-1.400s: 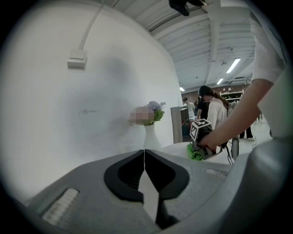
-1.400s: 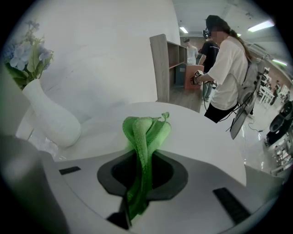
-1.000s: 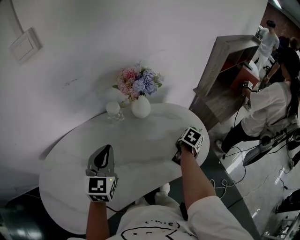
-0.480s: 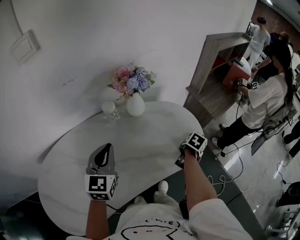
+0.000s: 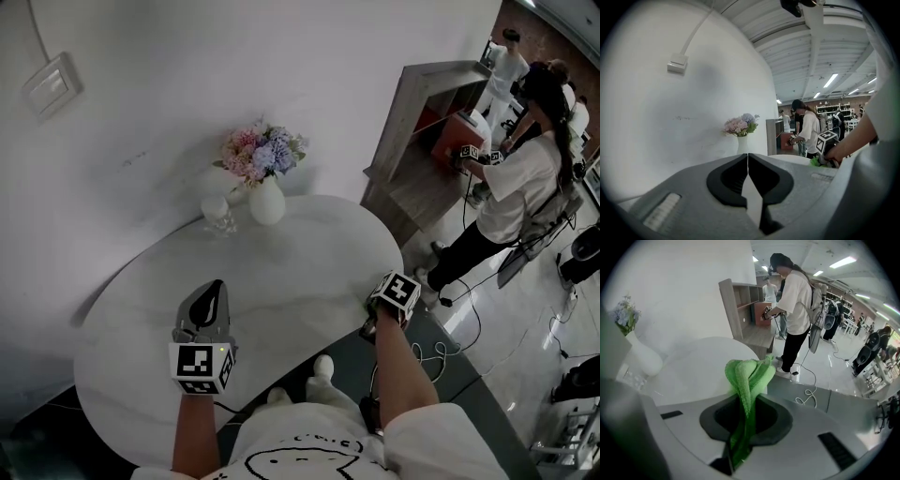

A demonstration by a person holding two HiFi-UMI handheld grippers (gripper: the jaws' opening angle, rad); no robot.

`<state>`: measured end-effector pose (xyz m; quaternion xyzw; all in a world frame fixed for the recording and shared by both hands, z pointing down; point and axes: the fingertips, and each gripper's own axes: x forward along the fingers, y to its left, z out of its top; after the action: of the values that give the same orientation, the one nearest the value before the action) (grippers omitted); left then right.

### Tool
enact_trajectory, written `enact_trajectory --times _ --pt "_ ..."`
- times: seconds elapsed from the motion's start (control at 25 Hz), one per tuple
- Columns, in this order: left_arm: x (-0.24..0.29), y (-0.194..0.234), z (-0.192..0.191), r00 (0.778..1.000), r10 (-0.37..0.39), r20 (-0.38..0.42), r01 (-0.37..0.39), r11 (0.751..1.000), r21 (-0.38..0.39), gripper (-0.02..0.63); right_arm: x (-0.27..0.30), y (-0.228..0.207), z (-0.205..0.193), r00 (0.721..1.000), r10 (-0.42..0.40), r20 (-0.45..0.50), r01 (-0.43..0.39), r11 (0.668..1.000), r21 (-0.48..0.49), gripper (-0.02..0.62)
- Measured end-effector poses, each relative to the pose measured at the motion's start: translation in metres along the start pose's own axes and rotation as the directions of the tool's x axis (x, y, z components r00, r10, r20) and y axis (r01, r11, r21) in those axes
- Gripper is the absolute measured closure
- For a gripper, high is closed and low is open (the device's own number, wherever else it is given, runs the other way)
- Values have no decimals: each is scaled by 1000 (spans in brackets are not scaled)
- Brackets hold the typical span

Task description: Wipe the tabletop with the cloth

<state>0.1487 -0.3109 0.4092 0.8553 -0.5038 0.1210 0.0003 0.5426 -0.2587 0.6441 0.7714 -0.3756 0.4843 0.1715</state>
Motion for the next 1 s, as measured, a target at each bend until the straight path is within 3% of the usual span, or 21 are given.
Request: enact_trajectory --times 0.32,0.56,0.76,1.0 --pt "-17 8 -1 1000 -13 28 13 999 -29 586 -24 -24 -36 996 -70 -63 66 996 -64 551" --pt "-37 19 -1 998 -19 53 22 999 -47 586 -41 -40 -63 994 -92 -55 86 992 -97 552" --pt "-58 26 -3 997 -31 70 35 998 -51 586 -69 -39 -65 996 -77 46 83 986 -144 552" --pt "-86 43 -2 996 -20 91 24 998 -53 586 -126 4 -51 973 63 222 -4 967 -256 552"
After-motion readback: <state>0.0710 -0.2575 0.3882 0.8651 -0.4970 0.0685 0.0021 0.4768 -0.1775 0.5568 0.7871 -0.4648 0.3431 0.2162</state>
